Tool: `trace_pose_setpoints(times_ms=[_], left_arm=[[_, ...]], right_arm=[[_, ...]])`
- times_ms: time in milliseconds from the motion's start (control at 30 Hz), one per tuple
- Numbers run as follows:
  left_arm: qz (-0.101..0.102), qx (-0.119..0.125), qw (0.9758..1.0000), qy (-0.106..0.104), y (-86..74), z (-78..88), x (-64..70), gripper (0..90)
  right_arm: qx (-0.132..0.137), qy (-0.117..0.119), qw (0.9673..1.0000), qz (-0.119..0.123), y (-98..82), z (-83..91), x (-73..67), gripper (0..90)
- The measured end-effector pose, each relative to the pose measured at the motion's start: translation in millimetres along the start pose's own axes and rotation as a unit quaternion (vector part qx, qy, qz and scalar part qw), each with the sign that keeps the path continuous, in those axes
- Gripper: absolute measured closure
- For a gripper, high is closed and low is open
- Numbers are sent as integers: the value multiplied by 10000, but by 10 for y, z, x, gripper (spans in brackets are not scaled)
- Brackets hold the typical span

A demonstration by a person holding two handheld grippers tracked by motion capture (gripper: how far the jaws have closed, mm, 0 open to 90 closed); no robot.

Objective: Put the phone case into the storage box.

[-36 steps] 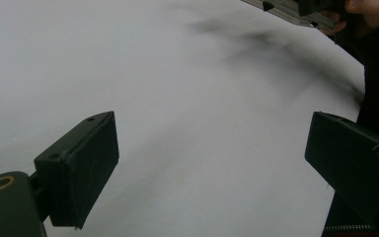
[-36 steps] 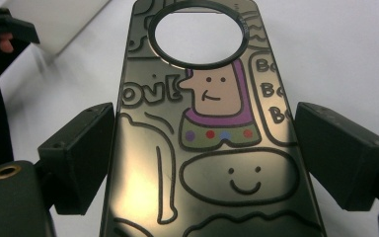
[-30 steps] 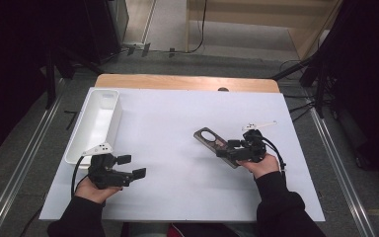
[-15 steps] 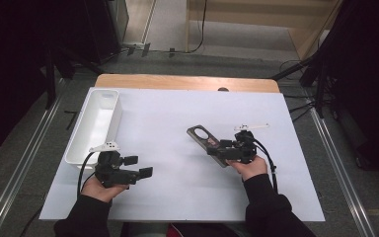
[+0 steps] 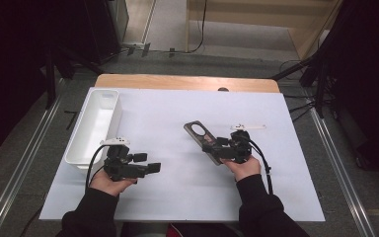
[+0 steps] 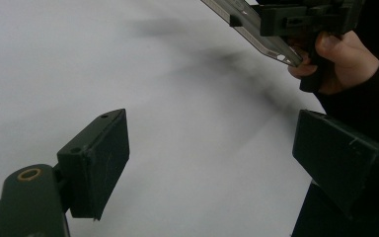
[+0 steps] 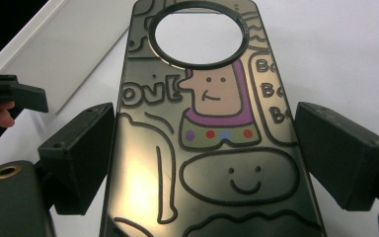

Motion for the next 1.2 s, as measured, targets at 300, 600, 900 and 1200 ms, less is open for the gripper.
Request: trace_pose_setpoints(times_ms=[300,600,900,1200], left_arm=[[10,-63,10000,-68,202,-43,33,145],[-49,-76,10000,17,433,-135,24,146],[200,-116,9997,80,597,-276,-51,147],[271,-154,9990,324,712,-363,-99,167]], right_arm=[[97,-45,9997,-203,28,-17,-25,107],[187,-112,9989,-422,1,-141,-115,107],[333,-77,9981,-513,27,-208,-185,107],[472,-124,9973,-555,30,-239,-199,107]])
Point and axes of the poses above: each handheld gripper's, and its own axes: z roughly backward along the jaws, y roughly out of its top, x roughly to its right, the point moved 2 cm from there along -z, roughly forward along the jaws, and after that the axes turned 7 degrees about -z, right-handed, at the moved point
